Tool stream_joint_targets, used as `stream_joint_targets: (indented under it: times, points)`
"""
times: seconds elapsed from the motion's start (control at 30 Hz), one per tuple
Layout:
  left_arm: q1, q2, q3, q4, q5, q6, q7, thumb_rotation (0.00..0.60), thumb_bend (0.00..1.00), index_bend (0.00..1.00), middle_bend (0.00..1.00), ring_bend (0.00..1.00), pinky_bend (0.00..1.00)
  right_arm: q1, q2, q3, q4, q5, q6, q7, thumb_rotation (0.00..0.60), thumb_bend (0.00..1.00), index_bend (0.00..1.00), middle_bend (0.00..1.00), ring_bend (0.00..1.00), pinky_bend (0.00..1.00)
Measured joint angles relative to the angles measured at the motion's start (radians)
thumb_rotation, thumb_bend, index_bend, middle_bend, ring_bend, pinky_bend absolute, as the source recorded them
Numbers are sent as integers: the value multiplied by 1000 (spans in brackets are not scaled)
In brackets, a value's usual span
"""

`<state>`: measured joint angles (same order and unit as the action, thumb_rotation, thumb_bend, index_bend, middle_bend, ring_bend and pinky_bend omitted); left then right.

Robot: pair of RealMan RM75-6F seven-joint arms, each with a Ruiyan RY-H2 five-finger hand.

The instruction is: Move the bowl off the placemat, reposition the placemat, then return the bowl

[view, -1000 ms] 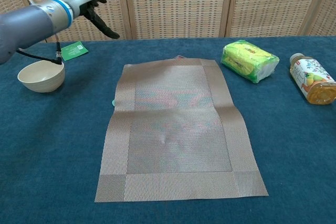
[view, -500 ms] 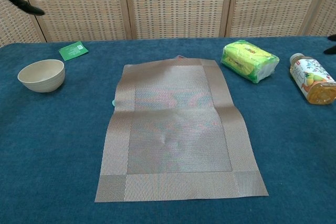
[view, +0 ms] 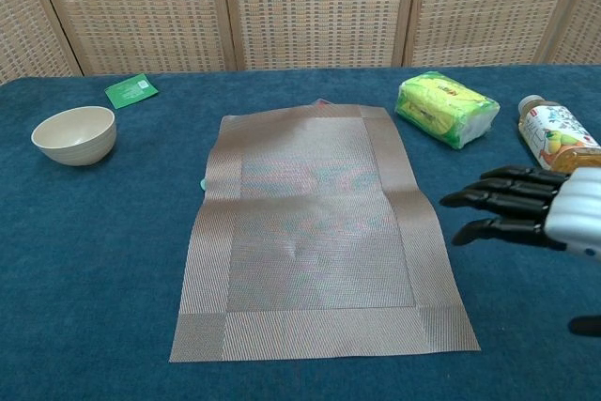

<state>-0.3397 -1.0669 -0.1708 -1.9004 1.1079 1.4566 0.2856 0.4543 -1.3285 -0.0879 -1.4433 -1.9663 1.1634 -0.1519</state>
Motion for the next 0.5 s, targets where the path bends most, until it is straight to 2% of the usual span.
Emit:
stream_joint_targets:
  times: [0.2,0.5]
  points:
    - [22,15,17,-8,48,2,-19,600,0,0,0,0,0,79,-71,13,-45,26,-162,-92,600,0,198,0,0,0]
    - [16,16,28,1,59,-54,-12,600,0,0,0,0,0,135,-149,29,-32,80,-245,-143,600,0,199,0,0,0]
